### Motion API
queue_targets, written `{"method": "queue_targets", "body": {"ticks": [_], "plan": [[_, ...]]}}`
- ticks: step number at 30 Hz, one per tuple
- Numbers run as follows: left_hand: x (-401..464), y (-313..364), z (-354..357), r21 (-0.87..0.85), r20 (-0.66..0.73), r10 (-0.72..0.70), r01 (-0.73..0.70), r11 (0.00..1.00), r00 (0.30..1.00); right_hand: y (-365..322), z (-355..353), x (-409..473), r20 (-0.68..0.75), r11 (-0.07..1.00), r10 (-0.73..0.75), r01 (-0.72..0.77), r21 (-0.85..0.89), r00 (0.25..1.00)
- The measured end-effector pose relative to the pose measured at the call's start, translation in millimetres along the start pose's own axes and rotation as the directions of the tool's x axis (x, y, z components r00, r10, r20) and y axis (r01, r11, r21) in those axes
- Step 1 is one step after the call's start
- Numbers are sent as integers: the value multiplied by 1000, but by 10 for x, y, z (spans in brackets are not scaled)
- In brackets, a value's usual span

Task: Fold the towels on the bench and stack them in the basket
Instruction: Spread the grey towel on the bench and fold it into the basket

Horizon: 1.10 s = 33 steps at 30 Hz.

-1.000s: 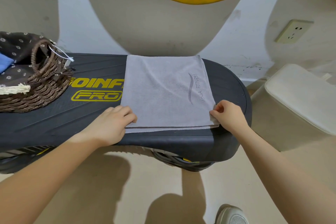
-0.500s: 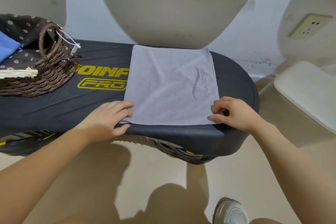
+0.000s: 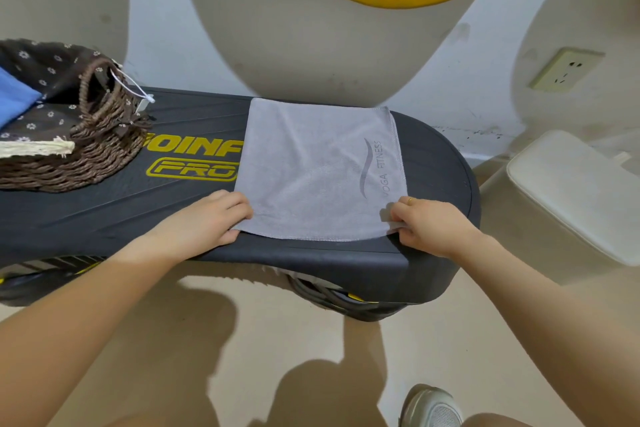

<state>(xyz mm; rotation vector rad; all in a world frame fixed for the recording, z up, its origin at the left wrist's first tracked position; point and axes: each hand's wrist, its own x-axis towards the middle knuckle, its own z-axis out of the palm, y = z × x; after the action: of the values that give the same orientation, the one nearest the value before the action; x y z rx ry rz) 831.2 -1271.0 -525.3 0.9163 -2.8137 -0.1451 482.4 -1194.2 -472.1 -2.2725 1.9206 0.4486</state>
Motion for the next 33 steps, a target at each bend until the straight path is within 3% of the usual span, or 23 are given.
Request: {"method": "queue_targets", "body": {"ticks": [2,4,6,8,10,12,14,16,19,22,24,26,28,33], "plan": [[57,73,-61,-65,11,-153,153,986,988,33,5,19,-51,986,65,-56,154,997],[97,126,-105,-176,-55,-305,291,940,951,39,28,21,-170,886,231,-134,445,958],[128,181,-143,-325,-130,-402,344,881,907,-28,35,16,-193,631,407,-122,766,893],[152,241,-172,-486,-153,-492,368,793,857,-87,43,30,-187,403,467,-20,915,864],[196,267,-196,-596,-99,-574,413,688,813,-89,37,44,-233,464,399,24,886,887],[240,272,-215,-633,-60,-592,428,645,804,-55,47,56,-244,651,268,12,759,932],[270,255,-241,-609,-8,-556,436,662,831,-10,77,82,-253,785,194,5,620,948],[267,206,-253,-497,65,-504,466,732,861,17,106,104,-278,820,213,-17,572,937],[262,155,-241,-406,49,-504,478,779,863,9,68,137,-274,693,389,-83,716,880],[292,153,-265,-494,29,-556,496,714,830,-37,-19,154,-192,404,480,-21,915,856],[283,134,-278,-583,47,-558,476,658,829,-14,-70,176,-162,304,482,9,953,861],[250,88,-307,-632,53,-508,423,649,860,66,-96,179,-45,221,399,-48,974,916],[194,37,-337,-662,89,-446,387,642,891,160,-98,150,128,175,222,-169,970,967],[72,-4,-546,-743,290,-288,404,533,913,358,-152,39,394,181,-113,-371,911,912]]}}
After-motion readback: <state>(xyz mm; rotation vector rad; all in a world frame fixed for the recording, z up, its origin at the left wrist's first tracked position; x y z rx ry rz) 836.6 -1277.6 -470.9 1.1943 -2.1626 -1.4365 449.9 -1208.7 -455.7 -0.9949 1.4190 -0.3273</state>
